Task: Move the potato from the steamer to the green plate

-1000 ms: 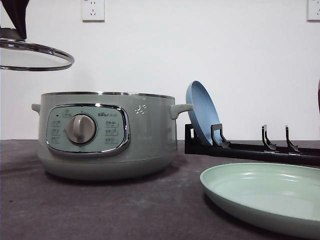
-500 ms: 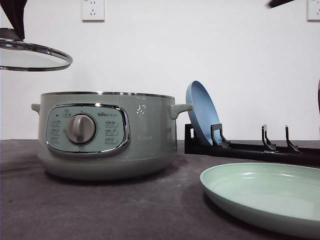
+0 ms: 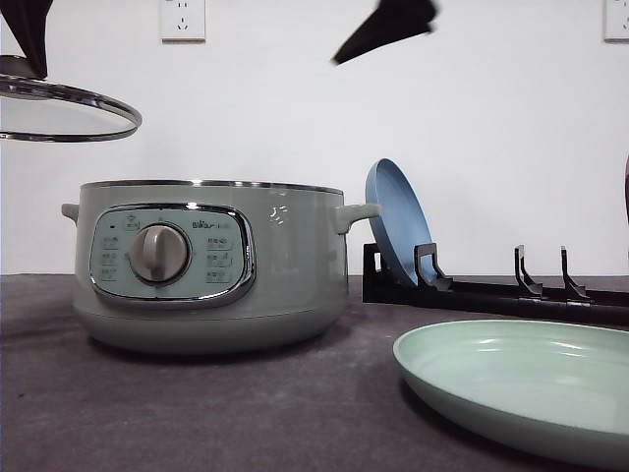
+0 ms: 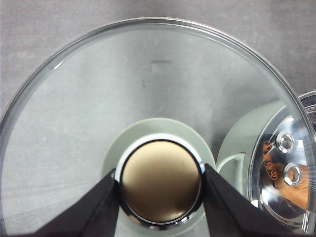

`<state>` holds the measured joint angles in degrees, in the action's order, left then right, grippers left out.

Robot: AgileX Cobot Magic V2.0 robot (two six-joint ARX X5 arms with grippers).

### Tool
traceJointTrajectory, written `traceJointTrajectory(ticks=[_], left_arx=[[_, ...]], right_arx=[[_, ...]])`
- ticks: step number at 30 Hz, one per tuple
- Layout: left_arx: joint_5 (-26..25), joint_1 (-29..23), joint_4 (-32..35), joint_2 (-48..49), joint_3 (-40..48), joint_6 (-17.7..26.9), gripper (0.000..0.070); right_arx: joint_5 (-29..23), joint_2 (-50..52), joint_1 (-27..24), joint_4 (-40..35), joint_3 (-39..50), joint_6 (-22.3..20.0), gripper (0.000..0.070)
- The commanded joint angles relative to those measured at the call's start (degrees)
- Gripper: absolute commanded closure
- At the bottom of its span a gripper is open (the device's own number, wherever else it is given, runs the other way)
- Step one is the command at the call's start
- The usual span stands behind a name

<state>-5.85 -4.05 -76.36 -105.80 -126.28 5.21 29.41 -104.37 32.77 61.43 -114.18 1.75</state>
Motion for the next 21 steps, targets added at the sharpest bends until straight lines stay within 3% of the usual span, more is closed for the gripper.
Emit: traceJointTrajectory(ticks=[1, 8, 13, 21], left_arx=[[-0.1, -0.1, 1.5, 0.5, -2.6, 0.1, 0.0700], [-0.1, -0.1, 1.5, 0.5, -2.6, 0.1, 0.0700], [-0.1, -0.1, 1.2, 0.5, -2.6, 0.1, 0.0700], [-0.1, -0.1, 1.2, 0.5, -2.6, 0.1, 0.0700]], right_arx=[[-1.0, -5.7, 1.1, 2.1, -6.9, -3.3, 0.0088], [-6.3, -17.9, 4.1, 4.5, -18.2, -6.1, 0.0088], [-11.3, -22.4, 6.7, 3.9, -19.1, -10.1, 0.0088], [-15.0, -27.2, 8.6, -0.1, -19.0, -13.9, 0.0088]])
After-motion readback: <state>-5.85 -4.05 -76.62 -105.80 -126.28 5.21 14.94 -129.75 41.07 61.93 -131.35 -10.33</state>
